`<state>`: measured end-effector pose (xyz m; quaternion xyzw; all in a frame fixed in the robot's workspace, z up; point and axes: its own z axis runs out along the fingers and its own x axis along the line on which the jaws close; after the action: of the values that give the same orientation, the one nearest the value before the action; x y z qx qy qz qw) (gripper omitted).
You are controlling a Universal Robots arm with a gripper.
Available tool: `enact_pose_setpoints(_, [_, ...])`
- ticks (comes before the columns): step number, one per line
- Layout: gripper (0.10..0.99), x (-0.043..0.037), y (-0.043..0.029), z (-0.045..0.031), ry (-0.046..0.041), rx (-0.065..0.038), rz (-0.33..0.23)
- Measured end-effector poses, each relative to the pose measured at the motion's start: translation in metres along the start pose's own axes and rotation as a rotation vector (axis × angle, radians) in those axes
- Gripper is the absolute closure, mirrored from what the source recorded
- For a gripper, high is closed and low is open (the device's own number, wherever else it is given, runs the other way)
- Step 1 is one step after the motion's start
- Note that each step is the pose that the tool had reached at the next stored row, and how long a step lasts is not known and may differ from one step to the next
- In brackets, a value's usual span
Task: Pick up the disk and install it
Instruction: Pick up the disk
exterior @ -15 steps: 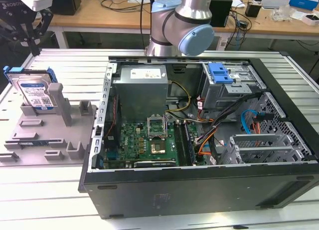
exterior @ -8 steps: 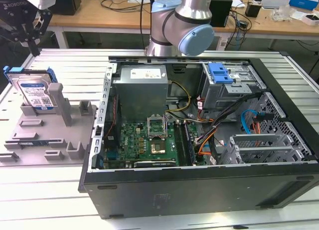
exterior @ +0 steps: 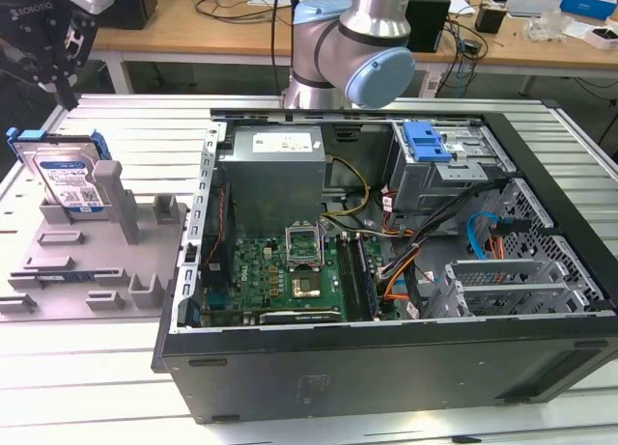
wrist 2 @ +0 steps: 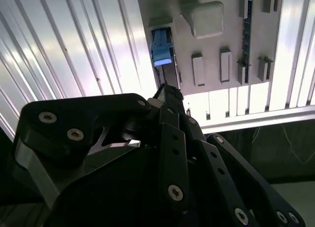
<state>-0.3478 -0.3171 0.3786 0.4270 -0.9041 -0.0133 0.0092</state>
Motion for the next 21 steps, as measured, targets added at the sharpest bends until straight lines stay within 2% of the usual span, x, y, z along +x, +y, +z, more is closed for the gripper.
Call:
enact_pose_setpoints(3, [0.980,0.0000,0.0000,0.0003,0.0018,0.000,-0.058])
enact_pose_setpoints(7, [0.980,0.0000,0.0000,0.0009,0.0052,0.001,-0.162])
enact_pose_setpoints(19, [0.980,0.0000,-0.0001,0.0022,0.0129,0.002,-0.404])
enact_pose_setpoints(20, [0.980,0.0000,-0.0001,0.0023,0.0142,0.002,-0.444])
enact_pose_setpoints(21, [0.980,0.0000,-0.0001,0.0024,0.0147,0.002,-0.461])
